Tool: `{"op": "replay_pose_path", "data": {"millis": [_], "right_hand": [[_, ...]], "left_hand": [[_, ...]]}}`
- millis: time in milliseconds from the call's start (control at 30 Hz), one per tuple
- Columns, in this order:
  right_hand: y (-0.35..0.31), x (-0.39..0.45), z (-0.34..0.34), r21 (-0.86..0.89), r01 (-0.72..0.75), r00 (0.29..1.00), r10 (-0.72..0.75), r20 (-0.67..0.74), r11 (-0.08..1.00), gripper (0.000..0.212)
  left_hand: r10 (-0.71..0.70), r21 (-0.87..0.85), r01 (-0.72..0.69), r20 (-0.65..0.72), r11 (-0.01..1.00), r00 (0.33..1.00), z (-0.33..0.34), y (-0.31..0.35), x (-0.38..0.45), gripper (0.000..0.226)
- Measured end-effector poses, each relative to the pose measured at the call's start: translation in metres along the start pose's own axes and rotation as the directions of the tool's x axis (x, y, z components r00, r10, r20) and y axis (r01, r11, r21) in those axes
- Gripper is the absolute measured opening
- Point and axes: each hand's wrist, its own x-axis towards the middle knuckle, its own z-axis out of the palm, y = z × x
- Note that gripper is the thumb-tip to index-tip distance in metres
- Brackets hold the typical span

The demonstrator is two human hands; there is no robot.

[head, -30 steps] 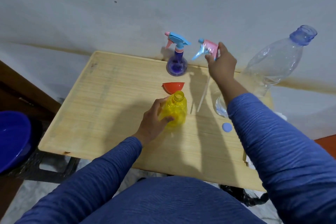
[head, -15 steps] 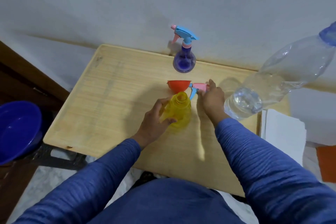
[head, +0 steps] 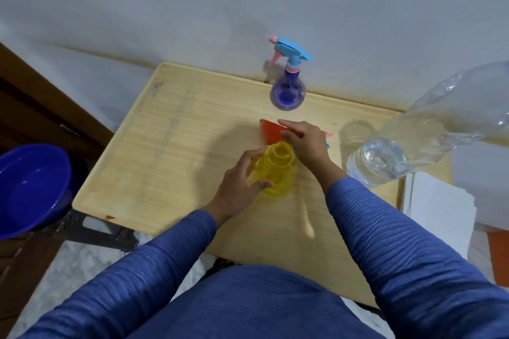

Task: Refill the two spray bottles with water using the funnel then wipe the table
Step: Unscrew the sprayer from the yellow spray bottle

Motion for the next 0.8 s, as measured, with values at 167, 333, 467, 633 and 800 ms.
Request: {"op": "replay_pose_path", "data": {"millis": [167, 333, 467, 633, 800], "right_hand": [[-0.01, -0.005, -0.008, 0.138, 0.086, 0.992, -0.072, -0.106, 0.987, 0.026], [-0.046, -0.022, -0.036, 0.245, 0.256, 0.955, -0.205, -0.215, 0.935, 0.028], [-0.069, -0.05, -0.058, 0.307, 0.39, 0.908, -0.308, -0.283, 0.868, 0.029], [-0.071, -0.084, -0.066, 0.23, 0.482, 0.863, -0.412, -0.293, 0.845, 0.03], [-0.066, -0.105, -0.061, -0.023, 0.508, 0.834, -0.499, -0.235, 0.861, 0.027]], "left_hand": [[0.019, -0.026, -0.018, 0.012, 0.999, 1.0, -0.001, -0.001, 0.0, 0.059], [0.032, -0.03, -0.031, 0.027, 0.999, 0.999, -0.001, -0.005, 0.001, 0.059], [0.033, -0.016, -0.033, 0.029, 0.999, 0.999, -0.002, -0.005, 0.002, 0.059], [0.028, -0.02, -0.027, 0.035, 0.999, 0.999, -0.002, -0.003, -0.001, 0.071], [0.016, -0.024, -0.015, 0.042, 1.0, 0.999, -0.004, 0.001, -0.001, 0.077]]}}
